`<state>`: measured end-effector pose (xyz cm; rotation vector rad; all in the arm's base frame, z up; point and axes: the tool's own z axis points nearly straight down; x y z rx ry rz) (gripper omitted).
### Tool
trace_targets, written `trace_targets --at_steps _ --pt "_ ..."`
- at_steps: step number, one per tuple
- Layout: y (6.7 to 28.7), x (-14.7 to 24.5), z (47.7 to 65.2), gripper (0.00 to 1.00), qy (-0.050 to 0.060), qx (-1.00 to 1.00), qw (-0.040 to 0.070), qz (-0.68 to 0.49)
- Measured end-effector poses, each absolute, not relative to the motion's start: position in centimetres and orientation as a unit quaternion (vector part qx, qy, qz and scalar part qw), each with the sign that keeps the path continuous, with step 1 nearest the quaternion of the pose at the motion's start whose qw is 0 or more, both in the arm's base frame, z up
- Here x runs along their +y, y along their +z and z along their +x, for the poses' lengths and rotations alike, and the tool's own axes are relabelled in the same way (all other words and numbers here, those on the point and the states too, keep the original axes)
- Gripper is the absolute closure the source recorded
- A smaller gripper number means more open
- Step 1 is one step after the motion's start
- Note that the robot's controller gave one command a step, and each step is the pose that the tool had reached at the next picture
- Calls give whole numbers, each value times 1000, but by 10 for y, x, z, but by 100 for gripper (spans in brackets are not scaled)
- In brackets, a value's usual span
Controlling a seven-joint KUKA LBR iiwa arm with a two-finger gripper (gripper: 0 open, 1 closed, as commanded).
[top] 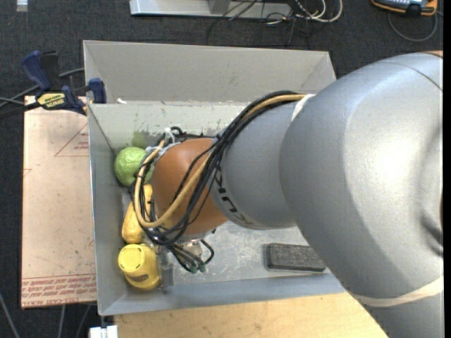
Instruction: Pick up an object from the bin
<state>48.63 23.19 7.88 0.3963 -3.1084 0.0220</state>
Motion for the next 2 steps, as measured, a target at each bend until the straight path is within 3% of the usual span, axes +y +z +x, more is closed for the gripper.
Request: trace_targets --at_steps 2 --pt "110 235 486 100 5 -992 3 128"
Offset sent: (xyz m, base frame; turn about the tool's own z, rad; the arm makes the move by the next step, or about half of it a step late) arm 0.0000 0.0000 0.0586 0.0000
